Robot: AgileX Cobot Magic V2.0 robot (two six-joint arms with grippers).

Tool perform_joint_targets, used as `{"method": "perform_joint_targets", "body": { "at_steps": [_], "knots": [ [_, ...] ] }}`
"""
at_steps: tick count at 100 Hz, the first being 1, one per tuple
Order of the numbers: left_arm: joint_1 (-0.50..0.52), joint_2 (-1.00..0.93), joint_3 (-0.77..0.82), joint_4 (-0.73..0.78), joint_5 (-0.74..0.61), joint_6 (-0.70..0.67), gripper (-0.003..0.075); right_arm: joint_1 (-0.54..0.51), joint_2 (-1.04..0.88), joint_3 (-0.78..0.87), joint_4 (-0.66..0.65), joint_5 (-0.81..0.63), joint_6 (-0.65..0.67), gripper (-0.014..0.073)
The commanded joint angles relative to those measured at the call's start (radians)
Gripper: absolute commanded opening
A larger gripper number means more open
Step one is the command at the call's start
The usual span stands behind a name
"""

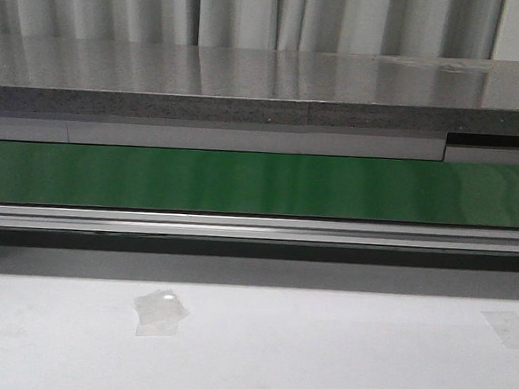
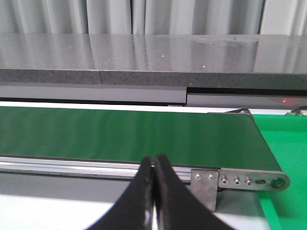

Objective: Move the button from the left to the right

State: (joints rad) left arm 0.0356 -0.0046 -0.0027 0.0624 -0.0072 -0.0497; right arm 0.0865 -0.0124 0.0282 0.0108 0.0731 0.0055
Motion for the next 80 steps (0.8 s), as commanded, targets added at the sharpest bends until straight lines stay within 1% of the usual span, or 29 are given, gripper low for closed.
{"method": "perform_joint_targets", "body": {
  "at_steps": [1, 40, 63, 70, 80],
  "knots": [
    [0.001, -0.034, 0.047, -0.005, -0.083, -0.01, -0.002, 0.001, -0.017, -0.016, -0.011, -0.086, -0.005, -0.0068],
    [0.001, -0.034, 0.047, -0.005, -0.083, -0.01, -0.002, 0.001, -0.017, -0.016, -0.011, -0.086, -0.005, -0.0068],
    [0.001, -0.034, 0.024, -0.005, -0.112, -0.01, -0.002, 0.001, -0.017, -0.016, -0.011, -0.086, -0.005, -0.0068],
    [0.001, -0.032, -0.004, -0.005, -0.094, -0.01, -0.002, 0.001, -0.017, -0.016, -0.011, -0.086, -0.005, -0.0068],
    [0.001, -0.013, -0.073, -0.005, -0.003, -0.01, -0.002, 0.001, -0.017, -0.016, -0.011, -0.086, -0.005, -0.0068]
  ]
}}
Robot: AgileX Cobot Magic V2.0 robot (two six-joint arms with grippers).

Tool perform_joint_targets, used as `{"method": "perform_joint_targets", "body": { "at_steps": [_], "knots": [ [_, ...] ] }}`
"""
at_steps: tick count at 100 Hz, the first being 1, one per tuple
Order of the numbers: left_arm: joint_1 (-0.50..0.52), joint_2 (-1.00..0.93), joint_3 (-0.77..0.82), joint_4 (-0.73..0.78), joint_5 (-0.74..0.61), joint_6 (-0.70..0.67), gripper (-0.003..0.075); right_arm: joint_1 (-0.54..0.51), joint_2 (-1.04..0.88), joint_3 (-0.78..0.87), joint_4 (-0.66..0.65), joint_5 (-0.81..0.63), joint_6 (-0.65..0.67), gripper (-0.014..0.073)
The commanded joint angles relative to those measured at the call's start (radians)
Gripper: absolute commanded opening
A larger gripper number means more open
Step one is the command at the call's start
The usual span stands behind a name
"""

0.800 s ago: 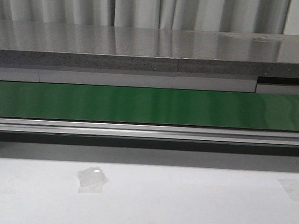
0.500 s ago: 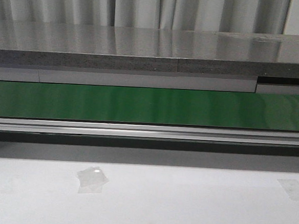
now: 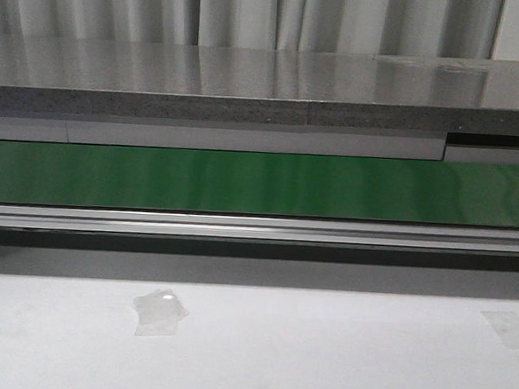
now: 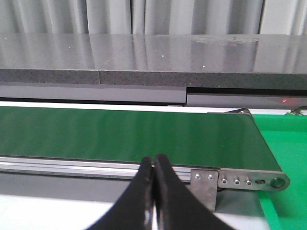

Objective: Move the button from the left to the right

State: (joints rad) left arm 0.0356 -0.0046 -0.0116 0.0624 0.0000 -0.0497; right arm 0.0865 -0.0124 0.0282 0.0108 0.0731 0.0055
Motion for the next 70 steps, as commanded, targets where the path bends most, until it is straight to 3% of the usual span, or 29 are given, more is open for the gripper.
{"method": "perform_joint_targets", "body": {
  "at_steps": [1, 28, 51, 70],
  "knots": [
    [0.001, -0.011, -0.077, -0.005, 0.0, -0.01, -0.002, 0.001, -0.017, -0.016, -0.011, -0.086, -0.005, -0.0068],
    [0.001, 0.153, -0.368, 0.005, 0.296, -0.01, -0.002, 0.001, -0.017, -0.016, -0.011, -0.086, -0.005, -0.0068],
    [0.001, 0.428, -0.684, 0.022, 0.658, -0.01, -0.002, 0.001, -0.017, -0.016, -0.011, -0.086, -0.005, -0.0068],
    [0.001, 0.615, -0.883, 0.022, 0.834, -0.01, -0.002, 0.001, -0.017, -0.016, -0.011, -0.086, -0.005, -0.0068]
  ]
}}
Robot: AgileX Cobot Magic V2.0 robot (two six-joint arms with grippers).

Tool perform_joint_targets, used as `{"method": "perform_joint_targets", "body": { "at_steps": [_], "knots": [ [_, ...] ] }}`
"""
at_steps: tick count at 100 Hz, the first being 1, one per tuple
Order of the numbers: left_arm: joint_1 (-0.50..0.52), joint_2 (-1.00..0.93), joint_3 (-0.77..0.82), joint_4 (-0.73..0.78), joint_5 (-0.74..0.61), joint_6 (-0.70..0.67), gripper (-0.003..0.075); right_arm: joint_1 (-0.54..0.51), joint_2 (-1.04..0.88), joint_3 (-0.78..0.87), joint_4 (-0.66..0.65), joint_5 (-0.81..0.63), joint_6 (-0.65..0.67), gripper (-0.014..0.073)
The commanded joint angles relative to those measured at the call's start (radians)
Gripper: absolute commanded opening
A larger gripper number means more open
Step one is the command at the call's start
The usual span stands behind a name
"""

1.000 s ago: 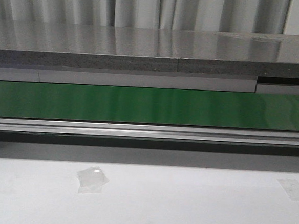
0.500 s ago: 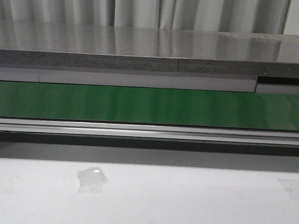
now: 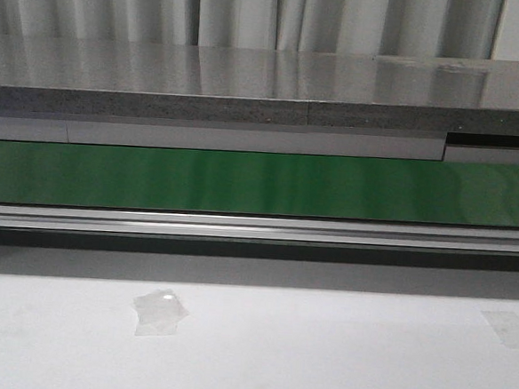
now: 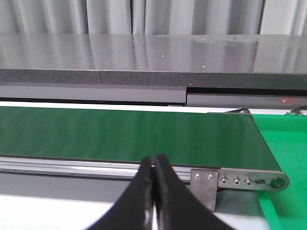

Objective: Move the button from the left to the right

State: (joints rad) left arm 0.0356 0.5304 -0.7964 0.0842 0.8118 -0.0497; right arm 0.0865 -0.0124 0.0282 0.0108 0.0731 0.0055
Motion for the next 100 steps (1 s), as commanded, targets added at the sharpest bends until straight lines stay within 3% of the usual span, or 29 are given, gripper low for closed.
{"method": "perform_joint_targets", "body": {
  "at_steps": [1, 22, 52, 62, 73, 88, 95, 100],
  "knots": [
    [0.001, 0.093, -0.11, 0.001, 0.028, -0.01, -0.002, 0.001, -0.017, -0.016, -0.011, -0.086, -0.005, -0.0068],
    [0.001, 0.241, -0.196, 0.001, 0.147, -0.008, -0.002, 0.001, -0.017, -0.016, -0.011, -0.086, -0.005, -0.0068],
    [0.001, 0.346, -0.196, 0.001, 0.173, 0.0, -0.0019, 0.001, -0.017, -0.016, -0.011, -0.086, -0.005, -0.0068],
    [0.001, 0.355, -0.196, 0.001, 0.171, 0.0, 0.0017, 0.001, -0.017, -0.016, -0.011, -0.086, -0.005, -0.0068],
    [0.001, 0.355, -0.196, 0.001, 0.171, 0.0, 0.0174, 0.001, -0.017, -0.016, -0.011, -0.086, -0.005, -0.0068],
    [0.001, 0.355, -0.196, 0.003, 0.169, 0.0, 0.0531, 0.001, -0.017, -0.016, -0.011, -0.086, -0.005, -0.0068],
    [0.001, 0.355, -0.196, 0.003, 0.164, 0.0, 0.0634, 0.001, -0.017, -0.016, -0.011, -0.086, -0.005, -0.0068],
    [0.001, 0.355, -0.196, 0.003, 0.161, 0.0, 0.0658, 0.001, -0.017, -0.016, -0.011, -0.086, -0.005, -0.0068]
  ]
}}
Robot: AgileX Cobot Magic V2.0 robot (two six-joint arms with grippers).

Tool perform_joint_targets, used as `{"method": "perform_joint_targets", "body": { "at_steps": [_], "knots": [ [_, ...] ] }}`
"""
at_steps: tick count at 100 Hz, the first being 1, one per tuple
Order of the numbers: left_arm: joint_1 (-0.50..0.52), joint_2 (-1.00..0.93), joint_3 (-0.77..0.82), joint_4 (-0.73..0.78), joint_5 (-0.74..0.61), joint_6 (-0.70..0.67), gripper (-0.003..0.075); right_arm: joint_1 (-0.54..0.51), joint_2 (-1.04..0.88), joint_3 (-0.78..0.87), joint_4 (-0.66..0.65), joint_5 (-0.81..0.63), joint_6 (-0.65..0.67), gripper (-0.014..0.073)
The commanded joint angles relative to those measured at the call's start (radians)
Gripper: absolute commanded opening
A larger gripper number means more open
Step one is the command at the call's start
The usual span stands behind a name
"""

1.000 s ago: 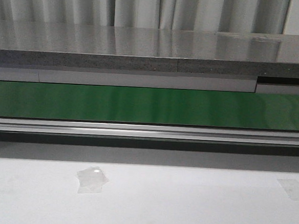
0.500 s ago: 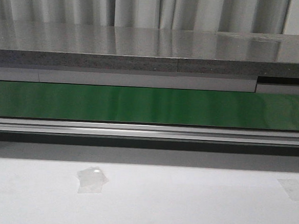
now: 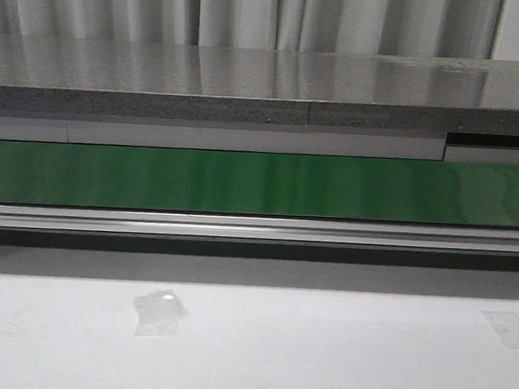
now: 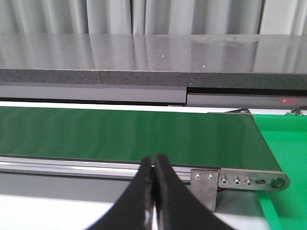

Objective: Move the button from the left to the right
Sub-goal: 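Close the left gripper around the yellow-capped button's black body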

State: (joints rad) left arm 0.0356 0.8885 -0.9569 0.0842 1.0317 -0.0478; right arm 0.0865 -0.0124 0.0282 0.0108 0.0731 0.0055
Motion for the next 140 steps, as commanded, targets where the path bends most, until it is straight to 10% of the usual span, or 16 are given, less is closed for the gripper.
{"method": "perform_joint_targets", "body": {
  "at_steps": [1, 71, 140],
  "knots": [
    [0.001, -0.003, -0.036, 0.003, -0.059, -0.002, 0.0659, 0.001, -0.017, -0.016, -0.011, -0.086, -0.005, -0.0068],
    [0.036, 0.202, -0.135, 0.185, -0.151, -0.117, 0.0624, 0.001, -0.017, -0.016, -0.011, -0.086, -0.005, -0.0068],
    [0.322, 0.75, -0.327, -0.093, -0.329, 0.101, 0.062, 0.001, -0.017, -0.016, -0.011, -0.086, -0.005, -0.0068]
  ]
}}
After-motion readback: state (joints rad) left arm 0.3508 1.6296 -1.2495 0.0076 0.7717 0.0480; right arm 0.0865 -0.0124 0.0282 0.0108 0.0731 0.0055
